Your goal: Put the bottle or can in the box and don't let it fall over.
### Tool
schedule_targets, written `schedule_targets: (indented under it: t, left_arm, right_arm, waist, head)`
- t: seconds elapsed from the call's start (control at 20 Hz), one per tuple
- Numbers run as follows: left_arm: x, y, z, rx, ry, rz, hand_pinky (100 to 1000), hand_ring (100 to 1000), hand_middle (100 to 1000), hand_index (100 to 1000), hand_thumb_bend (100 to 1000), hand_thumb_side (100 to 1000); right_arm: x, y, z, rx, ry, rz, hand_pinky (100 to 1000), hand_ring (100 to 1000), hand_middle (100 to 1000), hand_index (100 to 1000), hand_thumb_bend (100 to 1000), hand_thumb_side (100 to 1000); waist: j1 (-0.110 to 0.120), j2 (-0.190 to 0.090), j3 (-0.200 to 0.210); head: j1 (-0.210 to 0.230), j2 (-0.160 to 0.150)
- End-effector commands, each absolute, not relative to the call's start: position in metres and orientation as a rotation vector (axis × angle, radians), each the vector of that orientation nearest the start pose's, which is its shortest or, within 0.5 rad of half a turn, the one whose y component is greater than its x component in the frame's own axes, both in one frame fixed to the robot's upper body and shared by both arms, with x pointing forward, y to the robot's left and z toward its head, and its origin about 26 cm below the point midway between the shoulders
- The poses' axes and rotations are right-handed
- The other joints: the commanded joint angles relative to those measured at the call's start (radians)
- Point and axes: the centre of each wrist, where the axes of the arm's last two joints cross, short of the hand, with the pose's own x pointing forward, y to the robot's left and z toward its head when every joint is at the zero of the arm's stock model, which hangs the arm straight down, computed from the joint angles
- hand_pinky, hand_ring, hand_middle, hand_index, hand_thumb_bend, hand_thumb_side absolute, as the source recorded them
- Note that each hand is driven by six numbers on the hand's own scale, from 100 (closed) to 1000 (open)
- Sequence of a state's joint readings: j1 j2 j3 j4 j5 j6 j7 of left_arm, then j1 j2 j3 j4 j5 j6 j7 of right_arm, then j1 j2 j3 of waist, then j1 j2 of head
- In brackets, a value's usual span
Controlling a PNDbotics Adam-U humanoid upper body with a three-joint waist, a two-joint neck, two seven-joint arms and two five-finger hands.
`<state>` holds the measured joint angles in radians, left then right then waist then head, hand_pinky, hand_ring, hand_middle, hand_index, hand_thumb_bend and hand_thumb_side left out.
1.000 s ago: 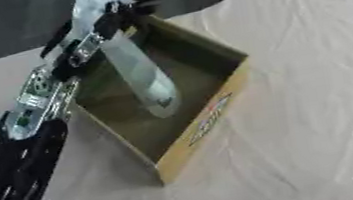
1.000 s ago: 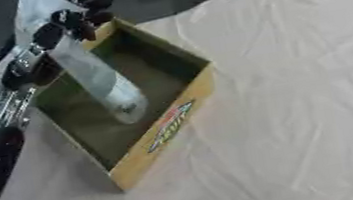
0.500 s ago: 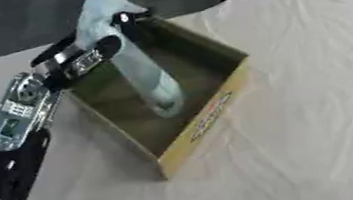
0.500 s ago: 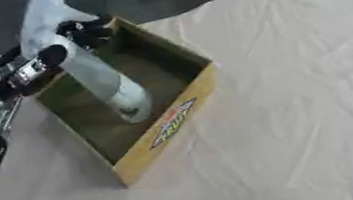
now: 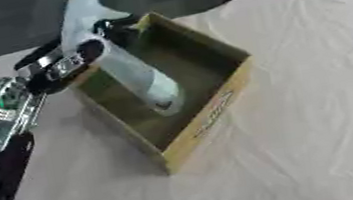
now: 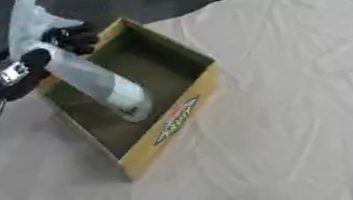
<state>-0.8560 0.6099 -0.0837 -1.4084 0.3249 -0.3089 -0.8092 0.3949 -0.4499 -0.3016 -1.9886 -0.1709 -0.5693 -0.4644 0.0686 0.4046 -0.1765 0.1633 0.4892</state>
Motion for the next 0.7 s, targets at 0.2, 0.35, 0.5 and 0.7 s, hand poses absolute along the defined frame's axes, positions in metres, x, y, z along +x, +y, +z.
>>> schedule_targets:
  t: [0.2,0.35,0.5,0.7]
  left_arm:
    - [0.408,0.307,0.314,-0.156,-2.177,-1.632,1000,1000,1000,867,365,1000]
    - [0.408,0.316,0.313,-0.108,-2.164,-1.620,1000,1000,1000,843,308,1000]
    - [0.406,0.322,0.311,-0.082,-2.163,-1.610,1000,1000,1000,839,284,1000]
    - [0.400,0.329,0.309,-0.103,-2.180,-1.540,1000,1000,1000,845,229,938]
  right_arm:
    - [0.165,-0.409,0.090,-0.728,-2.265,-0.212,930,1000,1000,922,100,523]
    - [0.162,-0.410,0.088,-0.733,-2.259,-0.216,930,1000,1000,922,100,523]
    - [0.161,-0.410,0.087,-0.738,-2.250,-0.219,930,1000,1000,922,100,523]
    - [0.157,-0.411,0.085,-0.753,-2.234,-0.226,931,1000,1000,923,100,523]
  waist:
    - [-0.014,-0.031,0.003]
    - [-0.017,-0.035,0.012]
    - [-0.019,-0.040,0.021]
    - [-0.023,-0.051,0.035]
  head:
    - [-0.007,0.004]
    - [-0.012,0.011]
    - [-0.018,0.017]
    - [-0.024,0.028]
